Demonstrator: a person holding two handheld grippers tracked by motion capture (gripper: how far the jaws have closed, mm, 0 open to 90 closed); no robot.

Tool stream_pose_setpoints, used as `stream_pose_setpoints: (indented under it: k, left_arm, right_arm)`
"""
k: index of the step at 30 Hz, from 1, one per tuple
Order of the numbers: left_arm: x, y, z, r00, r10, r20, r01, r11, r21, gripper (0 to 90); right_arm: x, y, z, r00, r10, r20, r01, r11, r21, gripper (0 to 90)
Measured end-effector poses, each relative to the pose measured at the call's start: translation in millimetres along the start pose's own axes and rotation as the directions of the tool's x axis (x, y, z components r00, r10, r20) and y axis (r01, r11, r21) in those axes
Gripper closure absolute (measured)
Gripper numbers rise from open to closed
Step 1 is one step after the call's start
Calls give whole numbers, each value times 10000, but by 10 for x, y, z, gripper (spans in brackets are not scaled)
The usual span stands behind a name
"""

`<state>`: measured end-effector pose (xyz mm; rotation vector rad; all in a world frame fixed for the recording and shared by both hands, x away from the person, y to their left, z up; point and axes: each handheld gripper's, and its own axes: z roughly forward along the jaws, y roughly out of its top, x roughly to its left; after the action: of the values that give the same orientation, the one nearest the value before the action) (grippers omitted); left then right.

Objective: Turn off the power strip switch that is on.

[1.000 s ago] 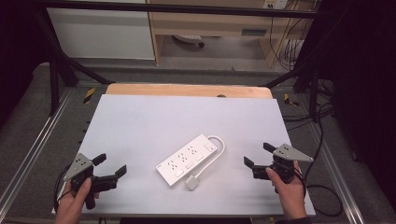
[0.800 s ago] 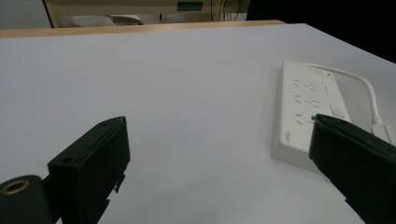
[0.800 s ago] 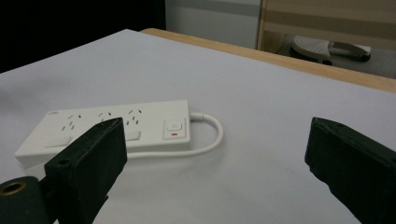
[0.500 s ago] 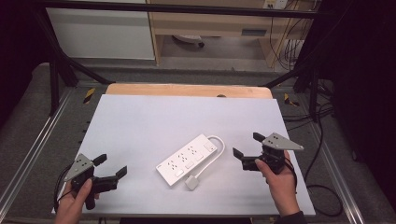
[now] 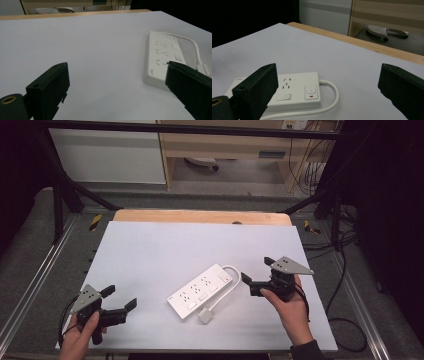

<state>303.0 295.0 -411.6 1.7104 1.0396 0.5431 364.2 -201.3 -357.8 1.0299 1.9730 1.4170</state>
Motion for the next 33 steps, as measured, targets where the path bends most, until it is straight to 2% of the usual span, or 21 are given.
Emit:
stream_pose_setpoints:
  k: [11, 17, 19, 23, 26, 33]
  left_arm:
    - [-6, -1, 3, 10000, 22, 47, -22, 10000, 12, 55]
    - [-6, 1, 1, 9999, 82, 63, -82, 10000, 46, 55]
    - [-8, 1, 4, 9999, 80, 62, -80, 10000, 47, 55]
    - [-9, 1, 1, 9999, 119, 60, -119, 9999, 57, 55]
    - [-16, 0, 7, 9999, 108, 96, -109, 9999, 59, 55]
    - [-16, 1, 9, 9999, 103, 116, -104, 9999, 74, 55]
  right_arm:
    - [99, 25, 133, 9998, -104, -146, 108, 9996, 264, 71]
    - [136, 18, 183, 9994, -78, -327, 88, 9995, 297, 126]
    - [170, 9, 209, 9991, -413, -42, 414, 9980, 476, 159]
    - [201, -17, 255, 9994, -228, -253, 241, 9983, 524, 233]
    - [207, -34, 269, 9996, -246, -119, 253, 9978, 619, 310]
    - [244, -76, 298, 9997, -108, -214, 118, 9987, 497, 442]
